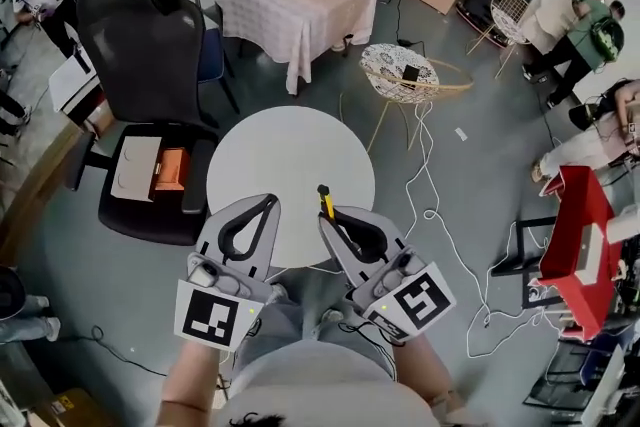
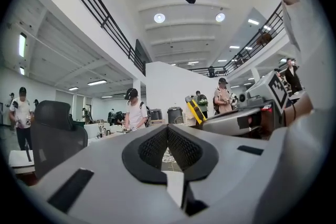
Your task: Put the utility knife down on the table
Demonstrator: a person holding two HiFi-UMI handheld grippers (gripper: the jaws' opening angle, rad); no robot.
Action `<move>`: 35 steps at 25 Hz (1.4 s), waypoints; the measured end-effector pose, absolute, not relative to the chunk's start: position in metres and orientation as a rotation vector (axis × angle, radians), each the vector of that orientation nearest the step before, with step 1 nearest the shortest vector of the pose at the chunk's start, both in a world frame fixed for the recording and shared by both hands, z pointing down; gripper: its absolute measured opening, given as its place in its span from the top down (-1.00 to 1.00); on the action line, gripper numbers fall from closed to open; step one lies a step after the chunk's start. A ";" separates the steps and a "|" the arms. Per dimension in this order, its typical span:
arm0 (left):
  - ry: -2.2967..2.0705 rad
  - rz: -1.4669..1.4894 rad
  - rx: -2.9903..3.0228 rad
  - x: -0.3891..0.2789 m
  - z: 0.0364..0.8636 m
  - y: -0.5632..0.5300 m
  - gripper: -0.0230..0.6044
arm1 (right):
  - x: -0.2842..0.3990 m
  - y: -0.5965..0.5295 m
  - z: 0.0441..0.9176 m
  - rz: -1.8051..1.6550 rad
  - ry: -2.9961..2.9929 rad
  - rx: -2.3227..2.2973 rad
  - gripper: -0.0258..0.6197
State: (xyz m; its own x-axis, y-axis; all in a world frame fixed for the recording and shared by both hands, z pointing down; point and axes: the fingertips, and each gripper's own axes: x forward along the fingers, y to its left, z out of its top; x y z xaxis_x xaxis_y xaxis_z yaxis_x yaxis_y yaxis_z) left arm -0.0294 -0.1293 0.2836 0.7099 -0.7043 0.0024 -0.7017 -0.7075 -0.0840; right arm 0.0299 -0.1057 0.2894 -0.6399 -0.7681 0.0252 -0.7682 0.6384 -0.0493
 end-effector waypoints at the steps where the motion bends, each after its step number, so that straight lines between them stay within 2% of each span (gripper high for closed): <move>1: 1.146 -0.057 -2.843 -0.032 0.286 -0.137 0.90 | 0.028 -0.113 0.292 0.093 -2.827 1.354 0.82; 14: 0.987 -0.083 -2.933 -0.044 0.323 -0.199 0.90 | 0.023 -0.187 0.361 0.212 -2.594 1.477 0.82; 35: 1.007 -0.126 -2.970 -0.040 0.403 -0.221 0.90 | 0.036 -0.230 0.592 0.562 -2.208 1.276 0.82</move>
State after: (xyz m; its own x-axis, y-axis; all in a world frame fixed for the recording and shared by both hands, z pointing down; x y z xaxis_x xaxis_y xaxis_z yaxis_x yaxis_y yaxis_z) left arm -0.0397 -0.2215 0.4027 0.7908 -0.6075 0.0748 -0.6072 -0.7940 -0.0288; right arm 0.0357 -0.2299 0.5922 -0.4181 -0.6606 0.6236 -0.8783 0.4691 -0.0919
